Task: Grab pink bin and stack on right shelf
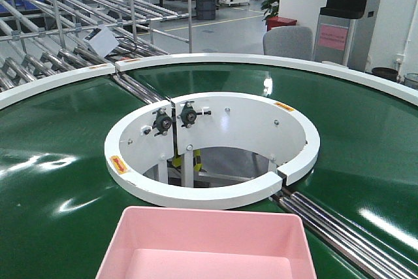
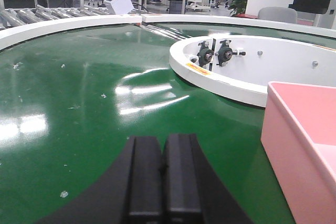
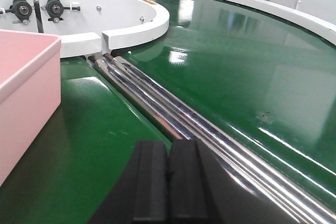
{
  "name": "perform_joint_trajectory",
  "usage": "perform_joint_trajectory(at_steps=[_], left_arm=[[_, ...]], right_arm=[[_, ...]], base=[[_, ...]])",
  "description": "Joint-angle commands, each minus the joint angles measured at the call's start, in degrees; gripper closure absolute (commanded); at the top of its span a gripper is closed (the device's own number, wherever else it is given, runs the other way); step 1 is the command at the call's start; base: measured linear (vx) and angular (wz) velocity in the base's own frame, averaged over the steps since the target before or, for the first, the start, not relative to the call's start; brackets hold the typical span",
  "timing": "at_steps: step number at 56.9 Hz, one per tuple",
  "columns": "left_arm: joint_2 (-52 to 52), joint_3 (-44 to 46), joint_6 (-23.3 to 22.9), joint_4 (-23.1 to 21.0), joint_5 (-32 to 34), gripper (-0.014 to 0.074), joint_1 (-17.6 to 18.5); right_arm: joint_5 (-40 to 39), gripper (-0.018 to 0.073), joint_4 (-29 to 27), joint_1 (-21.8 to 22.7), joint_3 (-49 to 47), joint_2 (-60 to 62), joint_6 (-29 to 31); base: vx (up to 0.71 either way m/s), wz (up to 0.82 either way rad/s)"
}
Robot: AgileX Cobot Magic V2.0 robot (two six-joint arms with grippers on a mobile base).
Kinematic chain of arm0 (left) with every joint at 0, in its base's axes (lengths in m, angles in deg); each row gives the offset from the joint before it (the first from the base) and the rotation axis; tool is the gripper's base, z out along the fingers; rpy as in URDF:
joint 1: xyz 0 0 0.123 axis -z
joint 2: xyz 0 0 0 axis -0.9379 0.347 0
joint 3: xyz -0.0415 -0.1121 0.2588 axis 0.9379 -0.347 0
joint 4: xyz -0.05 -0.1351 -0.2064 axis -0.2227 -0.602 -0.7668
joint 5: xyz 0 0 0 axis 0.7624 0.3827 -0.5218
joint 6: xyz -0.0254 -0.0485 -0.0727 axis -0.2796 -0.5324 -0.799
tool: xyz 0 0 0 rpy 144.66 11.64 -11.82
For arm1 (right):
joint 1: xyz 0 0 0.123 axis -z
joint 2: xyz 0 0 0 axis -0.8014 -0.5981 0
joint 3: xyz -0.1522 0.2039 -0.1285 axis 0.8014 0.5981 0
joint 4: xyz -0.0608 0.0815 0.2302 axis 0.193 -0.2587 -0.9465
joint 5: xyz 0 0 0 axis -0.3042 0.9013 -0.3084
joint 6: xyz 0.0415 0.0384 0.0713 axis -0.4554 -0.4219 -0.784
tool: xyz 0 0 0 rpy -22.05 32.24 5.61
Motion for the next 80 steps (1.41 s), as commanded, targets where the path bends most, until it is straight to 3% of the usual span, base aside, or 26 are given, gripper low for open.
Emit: perform_joint_trajectory(at_steps=[1,34,45,54,61,67,68,80], left_arm=[[1.13,-0.69,-0.33,0.0,5.15,0.0604,0.02],[1.13,-0.69,1.19,1.29,6.5,0.0604,-0.03],[1.13,-0.57,1.12,1.29,8.21,0.0604,-0.03],[1.13,-0.57,1.12,1.23,16.75,0.0604,-0.03],[1.13,1.74,2.63,1.29,23.56,0.0604,-0.03],[1.33,9.16,9.35,1.41,19.61,0.0604,-0.03],[2.64,15.46,12.45,1.41,15.37,0.0604,-0.03],[13.32,32.48,16.34,1.41,5.04,0.0603,-0.03]], right_arm=[[-4.53,0.0571,0.38,0.31,0.0,-0.93,0.32],[-4.67,0.0571,0.43,0.31,0.0,-0.93,0.25],[-10.27,0.0571,-7.05,0.31,0.0,-0.93,-3.3],[-12.05,0.0571,-7.19,0.31,0.0,-0.93,-3.3],[-22.75,0.0571,-7.26,0.31,-1.55,-0.93,-3.44],[-23.23,0.0571,-6.88,0.31,-9.37,-2.07,-3.38],[-19.12,0.0571,-5.17,0.31,-16.2,-4.77,-3.33],[-8.57,0.0571,-1.89,0.31,-34.16,-16.84,-3.33]], base=[[0.0,0.0],[0.0,0.0],[0.0,0.0],[0.0,0.0],[0.0,0.0],[0.0,0.0],[0.0,0.0],[0.0,0.0]])
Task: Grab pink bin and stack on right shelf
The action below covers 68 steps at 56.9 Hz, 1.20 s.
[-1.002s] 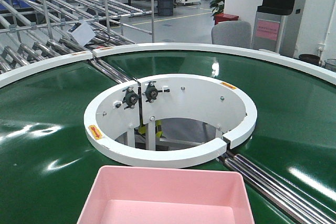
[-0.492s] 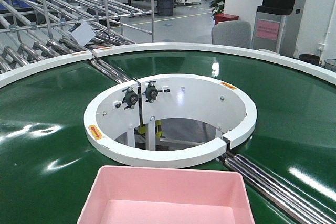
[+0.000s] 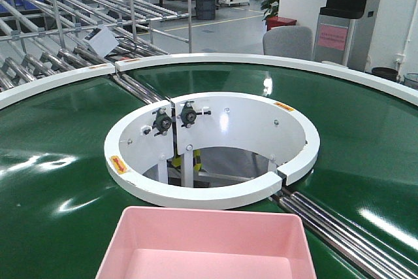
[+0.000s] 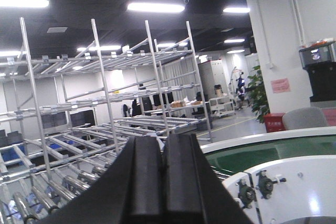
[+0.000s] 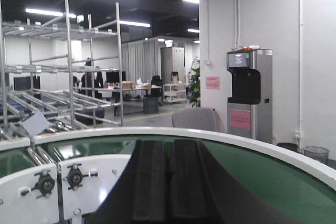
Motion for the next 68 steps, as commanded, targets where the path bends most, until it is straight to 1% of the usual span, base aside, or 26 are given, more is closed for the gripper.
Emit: perform_joint_trajectory(at_steps=[1,9,15,19,22,26,31,35,38,41,44,47,50,54,57,59,61,65,68], left_arm=[[6.07,5.94,1.49,-0.05,-0.03,0.0602,-0.03],[12.86,6.73,1.49,-0.05,-0.2,0.0596,-0.03],[17.88,6.73,1.49,-0.05,-2.31,0.0581,-0.03],[20.92,6.73,1.49,-0.05,-4.18,0.0549,-0.03],[23.45,6.73,1.49,-0.05,-5.49,0.0506,-0.03],[26.11,6.73,1.49,-0.05,-5.88,0.0441,-0.03],[28.57,6.73,1.42,-0.11,-5.19,0.0316,-0.03],[30.24,6.73,1.08,-0.29,-4.57,0.0226,-0.03],[31.13,6.73,1.03,-0.29,-4.82,0.018,-0.03],[31.84,6.73,0.95,-0.29,-4.72,0.0158,-0.03],[32.7,6.73,0.16,-0.44,-3.89,0.0153,-0.03],[33.1,6.8,-0.26,-0.44,-3.55,0.0153,-0.03],[34.05,7.34,-0.26,-0.44,-4.21,0.0153,0.02],[35.71,9.85,-0.4,-2.38,-7.35,0.0153,0.37],[37.43,13.35,-0.15,-4.35,-9.72,0.0153,1.84],[39.03,15.65,0.77,-5.24,-11.32,0.0153,3.01],[40.65,18.02,1.96,-6.3,-12.58,0.0153,4.39],[45.25,23.56,4.42,-8.69,-14.68,0.0153,8.27],[49.4,27.42,4.81,-9.94,-15.95,0.0153,10.53]], right_arm=[[0.58,0.0571,1.33,0.31,-6.48,-5.5,0.11],[1.94,0.0568,1.33,0.31,-8.22,-11.69,0.11],[2.51,0.0566,1.28,0.31,-8.22,-15.83,0.11],[2.81,0.0551,1.23,0.31,-8.22,-18.24,0.11],[2.93,0.0532,1.23,0.31,-8.22,-19.6,0.11],[3.07,0.0488,1.23,0.31,-8.22,-21.11,0.11],[3.64,0.0401,1.23,0.31,-8.22,-22.54,0.16],[3.8,0.0298,1.18,0.31,-8.22,-23.49,0.16],[3.8,0.0237,1.12,0.31,-8.22,-24.02,0.16],[3.67,0.0183,1.07,0.31,-8.22,-24.37,0.16],[4.23,0.0144,-0.16,0.31,-8.22,-24.83,-0.33],[5.68,0.0132,-2.61,0.31,-8.22,-25.09,-1.18],[6.77,0.0132,-2.96,0.31,-8.22,-25.92,-0.73],[10.02,0.0132,-3.08,0.31,-9.01,-27.91,0.84],[12.8,0.0132,-4.0,0.31,-10.57,-31.03,3.37],[14.58,0.0132,-5.64,0.31,-12.26,-33.08,5.94],[16.47,0.0132,-8.34,0.31,-14.33,-35.82,8.33],[20.37,0.0132,-15.18,0.31,-18.81,-41.08,15.06],[24.53,0.0132,-20.66,0.19,-22.63,-45.46,20.94]], base=[[0.0,0.0],[0.0,0.0],[0.0,0.0],[0.0,0.0],[0.0,0.0],[0.0,0.0],[0.0,0.0],[0.0,0.0],[0.0,0.0],[0.0,0.0],[0.0,0.0],[0.0,0.0],[0.0,0.0],[0.0,0.0],[0.0,0.0],[0.0,0.0],[0.0,0.0],[0.0,0.0],[0.0,0.0]])
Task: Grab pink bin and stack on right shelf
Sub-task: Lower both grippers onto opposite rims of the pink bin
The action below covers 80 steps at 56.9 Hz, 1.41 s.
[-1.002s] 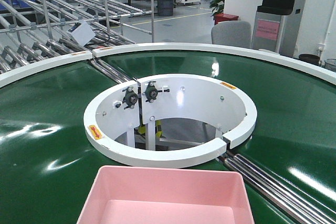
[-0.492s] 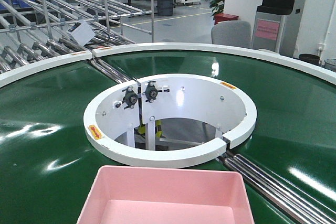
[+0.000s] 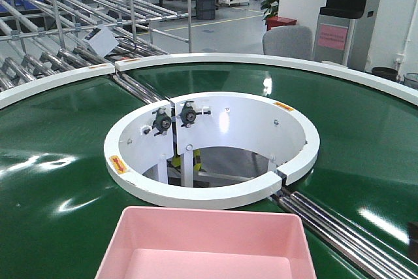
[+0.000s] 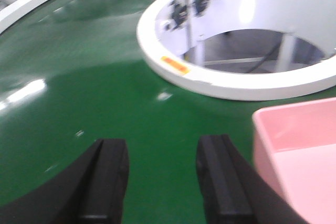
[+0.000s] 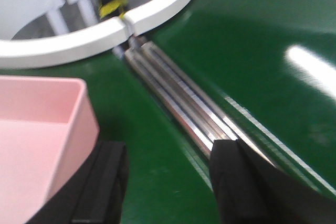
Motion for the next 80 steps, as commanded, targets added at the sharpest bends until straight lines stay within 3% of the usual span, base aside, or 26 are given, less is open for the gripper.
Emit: perform_joint_trajectory(at_steps=[1,4,9,17,24,61,67,72,80], left_arm=[[5.46,6.97,1.2,-2.79,1.58,0.0153,3.83],[9.56,10.61,1.24,-3.49,-0.57,0.0153,5.9],[16.21,14.86,0.05,-3.49,-3.92,0.0153,8.68],[26.16,20.14,-5.33,-5.12,-11.67,0.0153,9.59],[33.31,23.44,-7.42,-6.39,-19.09,0.0153,9.59],[46.26,26.1,-6.6,-10.83,-22.6,0.0155,9.59],[46.44,26.1,-6.6,-10.83,-23.8,0.016,9.59],[46.44,26.1,-6.6,-10.97,-24.17,0.0207,9.59],[46.44,26.1,-6.47,-13.74,-25.22,0.0384,9.59]], right_arm=[[1.7,0.0133,-8.84,0.06,-7.29,-5.59,9.57],[3.72,0.0138,-11.23,-1.1,-10.18,-9.12,11.82],[4.36,0.0142,-11.22,-4.89,-13.63,-14.3,10.18],[5.96,0.0142,-8.55,-11.13,-17.73,-24.23,-1.08],[10.88,0.0142,-5.06,-13.1,-21.63,-31.81,-10.05],[14.08,0.0148,-4.06,-14.02,-24.34,-44.13,-12.92],[13.96,0.0186,-4.06,-14.02,-24.34,-44.13,-12.92],[14.03,0.027,-4.2,-14.02,-24.34,-44.13,-12.92],[14.07,0.0423,-5.98,-14.02,-24.34,-44.13,-12.92]], base=[[0.0,0.0],[0.0,0.0],[0.0,0.0],[0.0,0.0],[0.0,0.0],[0.0,0.0],[0.0,0.0],[0.0,0.0],[0.0,0.0]])
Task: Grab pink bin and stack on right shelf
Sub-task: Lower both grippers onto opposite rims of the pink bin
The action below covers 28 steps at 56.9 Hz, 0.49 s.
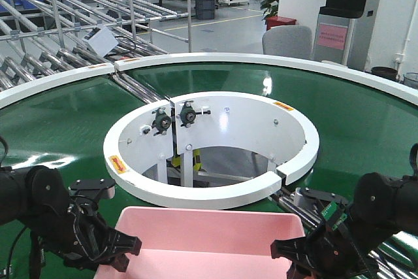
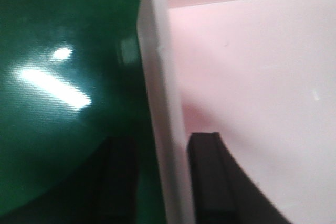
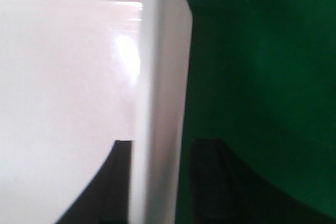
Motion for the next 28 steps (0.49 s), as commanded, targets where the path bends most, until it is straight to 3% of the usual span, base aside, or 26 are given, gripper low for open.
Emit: perform_joint_trajectory(at_steps=[1,8,28], left_arm=[[-2.35,1.64,0.43,-1.93,-1.01,0.0408,0.2],[-2.69,1.64,2.24,-4.77,-3.78,0.0605,0.2],[-16.36,1.64,2.48,-5.35,-3.53,0.0601,0.2]], right_arm=[[-1.45,0.0438,-0.89,0.14,-1.75,2.49,0.12],[-0.95,0.0566,-1.68,0.14,-1.75,3.15,0.8],[-0.41,0.0569,-1.5,0.14,-1.75,17.08,0.67]], base=[[0.0,0.0],[0.0,0.0],[0.0,0.0]])
